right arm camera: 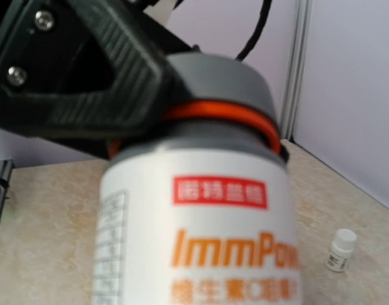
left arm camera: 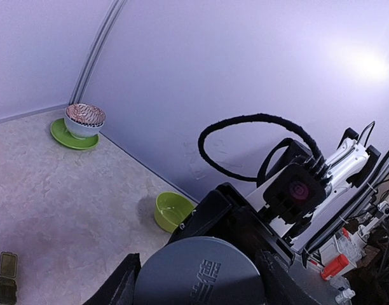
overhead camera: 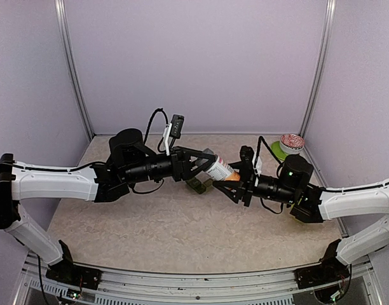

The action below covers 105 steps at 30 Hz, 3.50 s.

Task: Sort the pills into containers
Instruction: Open the lid of the pill bottle, then place the lid of the pill bottle at the center of the board.

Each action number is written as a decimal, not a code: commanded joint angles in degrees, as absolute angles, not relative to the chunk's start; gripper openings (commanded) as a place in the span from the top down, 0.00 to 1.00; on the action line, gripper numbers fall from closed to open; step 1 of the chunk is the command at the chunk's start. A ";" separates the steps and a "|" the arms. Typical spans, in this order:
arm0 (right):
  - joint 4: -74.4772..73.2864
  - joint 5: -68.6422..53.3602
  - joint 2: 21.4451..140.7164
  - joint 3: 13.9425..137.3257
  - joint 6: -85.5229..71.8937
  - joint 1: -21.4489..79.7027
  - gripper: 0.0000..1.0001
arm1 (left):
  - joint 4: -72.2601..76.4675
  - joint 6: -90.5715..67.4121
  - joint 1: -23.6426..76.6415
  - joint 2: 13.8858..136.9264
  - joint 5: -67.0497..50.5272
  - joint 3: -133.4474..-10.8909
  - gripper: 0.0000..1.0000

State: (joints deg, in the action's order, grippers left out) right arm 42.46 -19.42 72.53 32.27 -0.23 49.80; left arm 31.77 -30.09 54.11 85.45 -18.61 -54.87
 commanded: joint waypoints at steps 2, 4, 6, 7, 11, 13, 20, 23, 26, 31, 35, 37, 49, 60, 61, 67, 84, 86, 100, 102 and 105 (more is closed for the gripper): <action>45.14 -15.48 70.91 30.64 3.52 49.26 0.97 | 30.50 -33.23 52.47 82.45 -10.99 -56.65 0.62; 45.65 -15.09 71.12 30.42 4.33 49.29 0.97 | 29.96 -34.08 52.47 82.48 -10.14 -57.37 0.62; 45.67 -14.88 71.50 30.48 5.25 49.24 0.97 | 29.15 -34.97 52.47 82.60 -9.58 -58.13 0.62; 45.70 -14.79 71.71 30.55 5.73 49.27 0.97 | 28.31 -35.39 52.59 82.61 -9.11 -58.51 0.62; 46.72 -14.20 72.47 30.54 6.37 49.30 0.98 | 27.35 -36.27 53.39 82.96 -8.13 -59.85 0.58; 46.78 -14.75 72.59 30.82 6.05 49.22 0.98 | 27.61 -35.66 54.05 83.02 -7.73 -60.04 0.52; 46.66 -16.62 71.35 31.05 4.23 49.23 0.98 | 29.51 -34.54 54.17 82.60 -8.32 -58.92 0.48; 46.42 -16.47 70.58 30.45 4.00 49.25 0.98 | 28.27 -33.15 53.84 81.25 -6.51 -58.45 0.48; 46.25 -16.39 69.21 29.54 3.42 49.25 0.98 | 25.33 -30.77 53.20 79.63 -3.67 -57.65 0.47; 45.46 -16.26 67.03 28.27 2.86 49.30 0.98 | 21.47 -28.02 49.94 77.46 -0.11 -53.75 0.46; 45.51 -16.23 65.33 27.32 2.25 49.29 0.98 | 19.84 -26.56 46.90 76.73 3.14 -49.36 0.46; 45.61 -16.41 64.90 27.09 1.99 49.30 0.98 | 19.98 -26.40 45.31 76.90 3.40 -47.40 0.46; 47.45 -17.01 63.81 25.51 0.38 49.30 0.98 | 19.92 -22.86 39.80 84.55 10.54 -42.28 0.46; 47.55 -17.43 63.63 25.03 0.00 49.24 0.98 | 21.55 -21.90 37.79 96.00 14.76 -42.71 0.46; 47.61 -17.48 63.68 25.05 0.00 49.23 0.98 | 21.52 -21.70 37.79 97.42 15.47 -42.96 0.46; 47.97 -17.57 63.95 24.83 -0.25 49.28 0.97 | 21.22 -21.36 38.13 103.22 17.63 -44.81 0.46; 49.69 -17.41 65.73 24.26 -1.09 48.86 0.97 | 19.86 -21.36 38.94 104.96 18.61 -46.58 0.22; 49.96 -17.65 66.14 24.10 -1.29 48.65 0.97 | 19.86 -21.36 38.89 103.43 17.70 -46.79 0.16; 54.69 -17.17 74.10 23.51 -3.40 47.86 0.97 | 18.76 -17.87 37.86 99.89 -0.22 -54.97 0.01; 55.50 -16.57 75.81 23.53 -3.55 47.80 0.97 | 17.81 -17.22 37.58 100.68 -1.21 -57.16 0.01; 56.78 -15.04 78.81 23.64 -3.98 47.57 0.98 | 18.42 -16.78 36.62 101.41 -3.74 -58.48 0.01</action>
State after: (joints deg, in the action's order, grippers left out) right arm 52.05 -17.15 75.96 23.92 -2.85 48.34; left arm 18.24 -18.65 37.95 100.03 1.78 -55.77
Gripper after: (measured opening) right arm 0.521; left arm 0.988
